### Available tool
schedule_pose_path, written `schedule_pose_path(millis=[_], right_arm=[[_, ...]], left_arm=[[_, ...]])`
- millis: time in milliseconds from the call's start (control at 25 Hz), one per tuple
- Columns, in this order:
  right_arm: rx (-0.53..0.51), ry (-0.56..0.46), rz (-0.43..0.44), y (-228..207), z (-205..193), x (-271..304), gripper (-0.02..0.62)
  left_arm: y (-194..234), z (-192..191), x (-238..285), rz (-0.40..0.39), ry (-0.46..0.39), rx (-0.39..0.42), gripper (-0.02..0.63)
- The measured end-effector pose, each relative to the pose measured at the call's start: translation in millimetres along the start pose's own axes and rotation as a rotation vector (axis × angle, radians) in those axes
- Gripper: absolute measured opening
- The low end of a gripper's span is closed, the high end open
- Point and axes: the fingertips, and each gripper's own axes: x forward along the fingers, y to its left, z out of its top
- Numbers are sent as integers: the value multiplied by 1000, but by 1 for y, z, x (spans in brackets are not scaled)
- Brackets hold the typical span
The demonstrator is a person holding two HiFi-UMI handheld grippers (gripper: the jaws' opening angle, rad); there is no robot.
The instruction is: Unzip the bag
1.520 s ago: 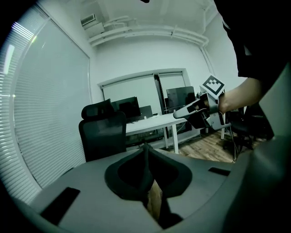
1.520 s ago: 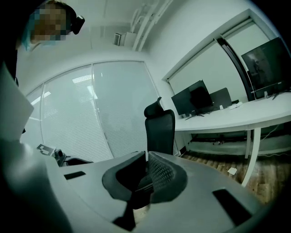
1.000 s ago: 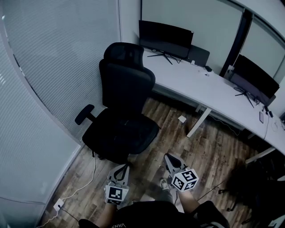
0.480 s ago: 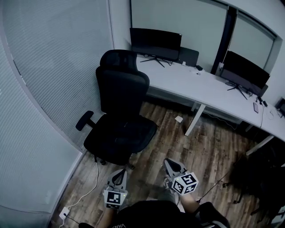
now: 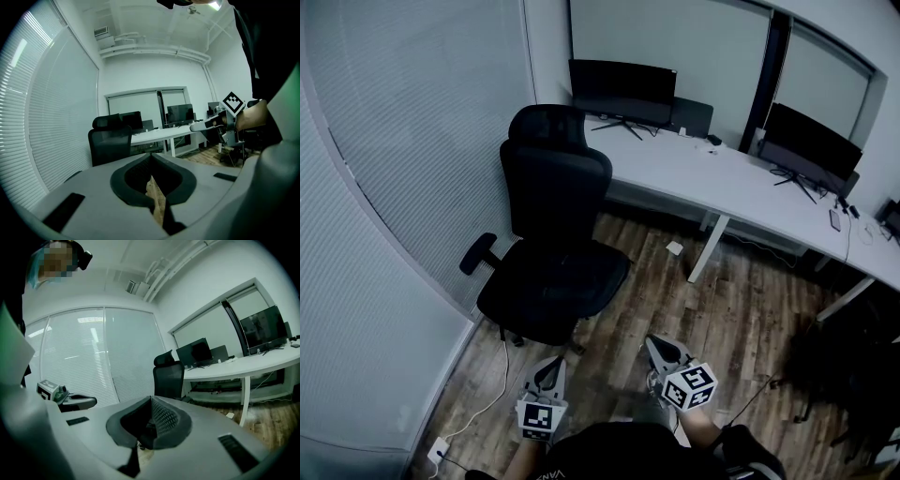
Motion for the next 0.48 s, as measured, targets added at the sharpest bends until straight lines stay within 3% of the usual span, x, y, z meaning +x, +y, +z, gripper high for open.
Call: schedule_pose_path(millis=[360,480], right_arm=[[5,-5,-2,1,1,6,44],[8,-5,-3,0,2,10,44]], left_arm=[[5,-5,-1,4,12,-14,20],[8,-5,1,5,23,14,20]])
